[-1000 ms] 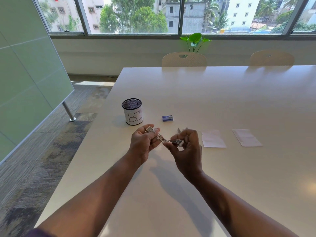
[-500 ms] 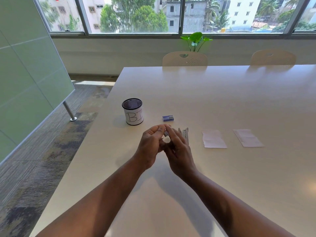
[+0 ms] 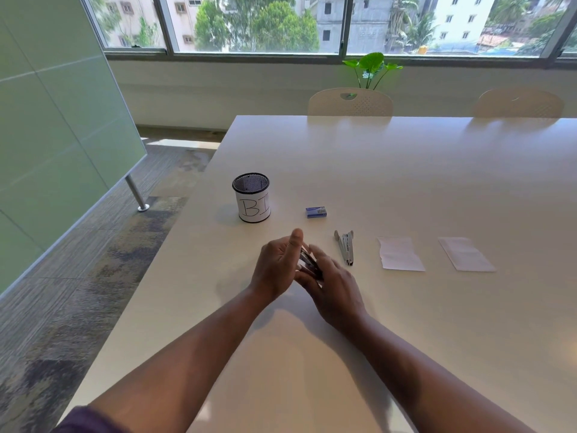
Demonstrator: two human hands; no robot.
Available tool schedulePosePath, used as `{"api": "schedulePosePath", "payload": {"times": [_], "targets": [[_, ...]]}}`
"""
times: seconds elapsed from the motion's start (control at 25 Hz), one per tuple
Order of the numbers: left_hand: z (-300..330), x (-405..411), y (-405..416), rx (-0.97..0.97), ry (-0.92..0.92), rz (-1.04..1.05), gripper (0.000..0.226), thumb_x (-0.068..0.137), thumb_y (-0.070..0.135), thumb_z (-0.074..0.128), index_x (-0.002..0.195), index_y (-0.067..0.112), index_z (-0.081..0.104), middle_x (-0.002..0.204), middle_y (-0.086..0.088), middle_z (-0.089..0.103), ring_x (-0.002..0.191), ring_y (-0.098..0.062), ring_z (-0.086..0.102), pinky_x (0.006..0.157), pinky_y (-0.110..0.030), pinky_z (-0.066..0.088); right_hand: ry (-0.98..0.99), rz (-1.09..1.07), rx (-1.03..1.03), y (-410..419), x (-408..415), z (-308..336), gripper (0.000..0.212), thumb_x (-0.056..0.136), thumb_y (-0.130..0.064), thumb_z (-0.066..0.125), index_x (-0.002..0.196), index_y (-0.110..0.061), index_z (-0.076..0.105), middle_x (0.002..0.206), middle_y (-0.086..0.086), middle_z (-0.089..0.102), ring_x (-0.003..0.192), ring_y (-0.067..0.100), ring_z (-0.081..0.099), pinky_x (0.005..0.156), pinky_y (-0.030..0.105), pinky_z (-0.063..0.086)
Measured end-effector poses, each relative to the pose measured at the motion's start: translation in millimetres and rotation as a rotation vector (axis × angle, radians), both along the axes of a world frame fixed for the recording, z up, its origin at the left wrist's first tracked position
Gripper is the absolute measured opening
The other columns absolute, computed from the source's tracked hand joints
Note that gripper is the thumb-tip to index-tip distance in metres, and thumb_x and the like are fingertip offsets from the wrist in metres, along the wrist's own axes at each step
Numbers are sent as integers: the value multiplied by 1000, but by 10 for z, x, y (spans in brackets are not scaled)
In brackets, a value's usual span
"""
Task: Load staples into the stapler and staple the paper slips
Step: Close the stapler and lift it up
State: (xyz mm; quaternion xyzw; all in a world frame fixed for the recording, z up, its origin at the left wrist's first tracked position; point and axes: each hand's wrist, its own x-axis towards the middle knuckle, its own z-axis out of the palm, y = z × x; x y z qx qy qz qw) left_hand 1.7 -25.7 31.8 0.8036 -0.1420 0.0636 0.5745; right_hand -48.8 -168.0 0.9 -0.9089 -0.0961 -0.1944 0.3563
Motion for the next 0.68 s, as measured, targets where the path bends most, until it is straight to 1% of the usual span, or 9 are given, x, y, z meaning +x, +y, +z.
{"api": "schedulePosePath", "payload": {"times": [0.04,0.12,0.24,0.32,0.4,0.48,0.56,0.6,0.68], "targets": [[-44,30,11,-13,0,6,63,100,62,35,77,15,70,69,-9,70,62,-23,63,62,-40,51,17,22,26,-5,15,3,64,94,-59,57,142,-17,52,121,6,70,104,28,67,81,39,54],[-131,49,31,-49,7,-6,61,98,62,36,73,16,69,63,-4,66,57,-15,59,58,-34,47,49,26,-1,0,24,-7,58,95,-61,52,135,-20,57,115,5,71,97,26,67,77,37,53],[-222,59,37,-32,23,7,60,97,64,35,70,20,65,59,6,62,55,-10,55,57,-30,44,49,-16,-101,36,7,-23,66,93,-73,37,126,-21,61,106,4,71,85,27,66,67,35,49],[-217,67,44,-43,64,2,65,97,67,30,70,19,64,58,7,61,55,-9,54,56,-28,44,39,-37,-147,55,-2,-30,71,91,-76,30,122,-20,61,103,5,71,81,30,66,63,36,49],[-191,81,38,-32,85,-8,66,97,67,30,68,17,62,57,6,60,54,-9,54,55,-24,43,22,-47,-196,70,-14,-36,70,92,-76,26,118,-20,59,101,5,70,78,33,66,60,37,48],[-170,88,28,6,107,10,59,97,59,38,64,16,59,57,6,58,54,-11,52,56,-32,45,6,-53,-229,78,-23,-47,69,93,-76,22,111,-20,58,97,5,69,74,35,65,56,35,41],[-165,88,26,49,99,28,51,98,50,43,66,12,57,59,3,58,56,-14,52,60,-42,46,0,-45,-246,91,-33,-52,70,93,-76,18,107,-18,56,94,6,68,71,37,63,54,34,37],[-167,89,30,75,84,33,50,98,47,44,67,10,57,60,2,59,57,-15,52,61,-43,47,-3,-39,-253,98,-37,-45,71,94,-75,17,107,-18,56,93,7,68,70,37,63,54,34,37],[-168,85,35,112,62,34,48,99,45,44,68,11,57,61,3,59,57,-15,53,60,-41,47,-13,-29,-256,97,-39,-31,70,95,-73,17,107,-17,56,93,7,68,68,36,62,53,33,36]]}}
